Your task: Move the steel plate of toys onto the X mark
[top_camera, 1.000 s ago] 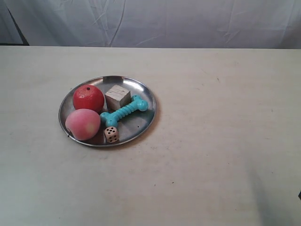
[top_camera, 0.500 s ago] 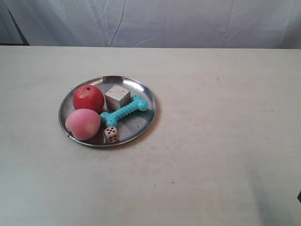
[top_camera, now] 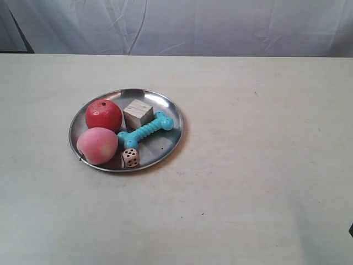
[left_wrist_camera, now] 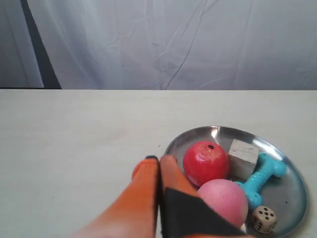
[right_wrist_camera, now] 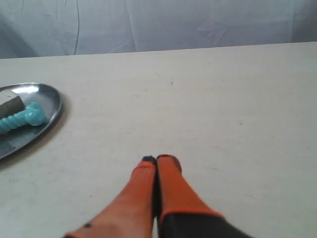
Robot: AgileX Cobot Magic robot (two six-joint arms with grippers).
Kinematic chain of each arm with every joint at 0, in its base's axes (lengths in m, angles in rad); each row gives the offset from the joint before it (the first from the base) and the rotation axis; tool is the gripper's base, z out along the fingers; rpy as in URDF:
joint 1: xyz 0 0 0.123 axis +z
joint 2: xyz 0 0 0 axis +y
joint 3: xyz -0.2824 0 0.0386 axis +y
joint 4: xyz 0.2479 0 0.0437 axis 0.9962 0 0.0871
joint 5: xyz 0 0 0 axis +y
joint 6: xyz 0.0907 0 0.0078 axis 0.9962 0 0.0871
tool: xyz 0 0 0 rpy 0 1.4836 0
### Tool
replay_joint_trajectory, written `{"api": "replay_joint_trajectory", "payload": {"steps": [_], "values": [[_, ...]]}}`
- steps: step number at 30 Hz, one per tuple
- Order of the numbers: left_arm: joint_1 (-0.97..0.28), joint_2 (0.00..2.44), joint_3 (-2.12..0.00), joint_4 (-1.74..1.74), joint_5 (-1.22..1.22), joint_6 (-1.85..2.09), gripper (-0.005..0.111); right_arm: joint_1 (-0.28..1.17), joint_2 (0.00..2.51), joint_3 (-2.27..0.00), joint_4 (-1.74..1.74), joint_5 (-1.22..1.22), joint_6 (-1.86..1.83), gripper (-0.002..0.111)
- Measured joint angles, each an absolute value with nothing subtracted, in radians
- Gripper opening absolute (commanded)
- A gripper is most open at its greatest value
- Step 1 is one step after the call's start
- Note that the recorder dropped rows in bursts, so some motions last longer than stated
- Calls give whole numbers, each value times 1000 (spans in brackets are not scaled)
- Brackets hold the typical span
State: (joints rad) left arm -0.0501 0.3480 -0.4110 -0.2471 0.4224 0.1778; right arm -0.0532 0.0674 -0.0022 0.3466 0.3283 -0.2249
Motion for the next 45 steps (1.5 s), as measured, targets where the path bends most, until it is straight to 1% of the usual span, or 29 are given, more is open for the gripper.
{"api": "replay_joint_trajectory", "payload": {"steps": [1, 2, 4, 8, 45], "values": [[-50, 271, -308, -240, 365, 168, 0, -53, 67, -2, 347, 328, -225, 0], [-50, 243, -271, -238, 340, 165, 0, -53, 67, -2, 347, 328, -225, 0], [-50, 137, -129, -238, 255, 142, 0, -53, 67, -2, 347, 328, -225, 0], [-50, 43, -9, -244, 211, 80, 0, -53, 67, -2, 347, 330, -224, 0], [-50, 6, -3, -248, 236, 61, 0, -53, 67, -2, 347, 330, -224, 0]]}}
